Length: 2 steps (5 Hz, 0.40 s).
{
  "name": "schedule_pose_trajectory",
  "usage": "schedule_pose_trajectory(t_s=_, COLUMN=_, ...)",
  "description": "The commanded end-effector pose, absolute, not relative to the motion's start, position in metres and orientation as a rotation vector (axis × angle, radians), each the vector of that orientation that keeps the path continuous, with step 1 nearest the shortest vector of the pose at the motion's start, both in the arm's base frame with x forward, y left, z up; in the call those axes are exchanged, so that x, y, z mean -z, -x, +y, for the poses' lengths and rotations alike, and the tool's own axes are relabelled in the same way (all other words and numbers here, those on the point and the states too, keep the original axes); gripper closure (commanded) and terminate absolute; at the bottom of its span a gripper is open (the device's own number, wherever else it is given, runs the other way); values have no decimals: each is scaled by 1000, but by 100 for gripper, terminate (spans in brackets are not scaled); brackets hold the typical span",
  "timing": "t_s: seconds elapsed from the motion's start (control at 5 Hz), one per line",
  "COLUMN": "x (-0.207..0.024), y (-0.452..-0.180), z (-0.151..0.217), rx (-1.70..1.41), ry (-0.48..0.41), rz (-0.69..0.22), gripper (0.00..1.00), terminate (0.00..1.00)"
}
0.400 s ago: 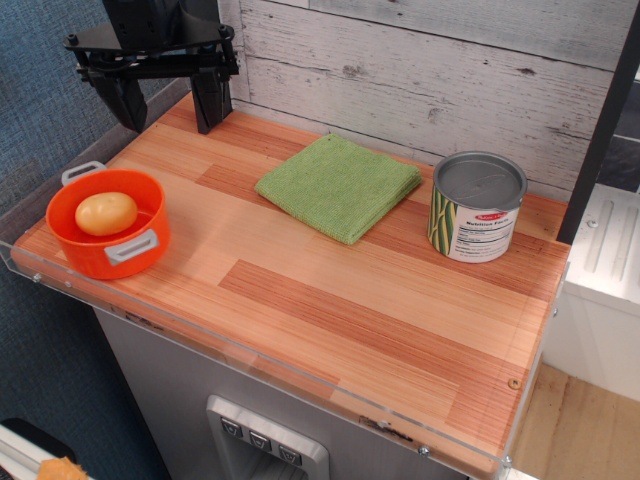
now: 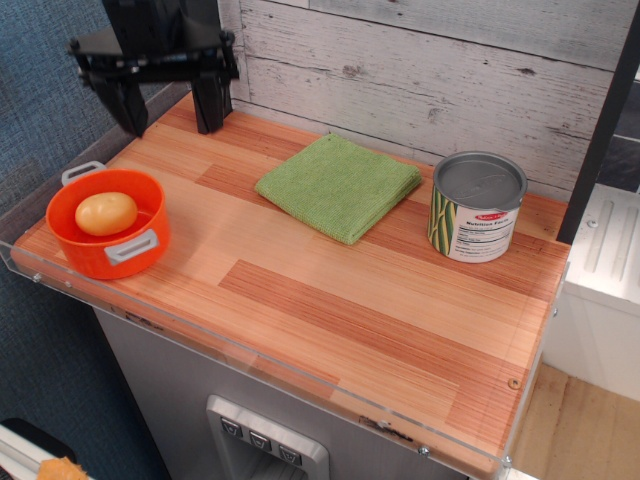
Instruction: Move the cloth to the bottom right corner of the table.
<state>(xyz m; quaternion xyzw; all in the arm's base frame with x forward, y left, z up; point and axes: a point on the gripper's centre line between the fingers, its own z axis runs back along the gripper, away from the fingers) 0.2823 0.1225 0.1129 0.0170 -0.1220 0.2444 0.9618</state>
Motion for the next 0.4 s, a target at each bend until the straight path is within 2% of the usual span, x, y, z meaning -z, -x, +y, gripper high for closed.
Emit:
schedule_pose_trajectory(t_s=0.0, x=-102, y=-328, z=98, rx=-419, ry=-79, rz=-291, gripper=0, terminate=0)
schedule_pose_trajectory(t_s=0.2, x=-90, y=-353, z=82, rx=-345, ry=-65, rz=-305, gripper=100, terminate=0)
